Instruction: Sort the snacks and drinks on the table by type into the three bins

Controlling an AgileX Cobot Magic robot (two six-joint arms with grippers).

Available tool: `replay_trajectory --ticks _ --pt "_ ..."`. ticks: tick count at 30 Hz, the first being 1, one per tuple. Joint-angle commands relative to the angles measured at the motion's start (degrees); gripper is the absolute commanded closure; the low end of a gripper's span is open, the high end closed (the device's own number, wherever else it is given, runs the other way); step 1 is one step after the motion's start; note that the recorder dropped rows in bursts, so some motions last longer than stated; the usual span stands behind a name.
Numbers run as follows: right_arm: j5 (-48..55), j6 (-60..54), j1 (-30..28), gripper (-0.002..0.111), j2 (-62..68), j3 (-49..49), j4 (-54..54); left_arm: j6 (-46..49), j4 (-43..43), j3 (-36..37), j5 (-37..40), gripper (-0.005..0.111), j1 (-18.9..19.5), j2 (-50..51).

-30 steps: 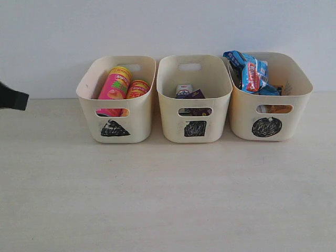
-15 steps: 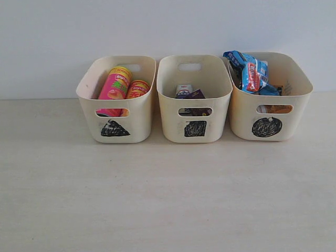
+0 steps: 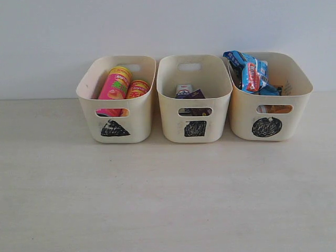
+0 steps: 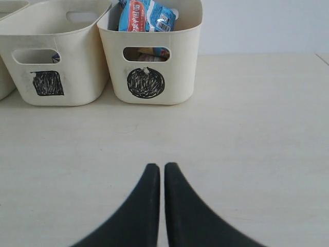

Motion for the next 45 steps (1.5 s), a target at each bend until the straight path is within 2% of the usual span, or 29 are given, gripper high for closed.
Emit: replay_trajectory --ticks 1,5,15,18,24,35,39,45 --pt "-0.25 -0.01 -0.11 0.108 -0.25 0.29 0.0 5.95 -1.39 6.72 -13.58 0.103 -0.21 -4.17" --pt "-0.25 -0.01 -0.11 0.108 -0.25 0.29 0.0 6.11 1.9 12.12 -17.68 0.103 -0.1 -8.73" --pt "-0.25 -0.01 -0.11 0.108 -0.25 0.29 0.0 6.11 4.35 20.52 -16.74 0.103 -0.1 -24.35" --pt "-0.25 -0.01 -0.11 0.108 -0.25 0.29 0.0 6.11 4.35 22.31 -13.71 0.103 -0.01 -29.25" --pt "-0.25 -0.01 -0.11 0.108 -0.25 0.29 0.0 5.45 3.95 25.63 -9.16 0.103 4.74 -38.07" --pt "-0.25 -0.01 -0.11 0.108 -0.25 0.29 0.0 4.98 -0.71 31.56 -8.87 0.103 12.18 -46.02" --pt "-0.25 -0.01 -0.11 0.108 -0.25 0.29 0.0 3.98 -1.12 32.91 -8.99 0.103 13.62 -46.02" --pt "-0.25 -0.01 -0.11 0.108 -0.25 0.29 0.0 2.5 -1.12 33.63 -7.69 0.103 13.62 -46.02"
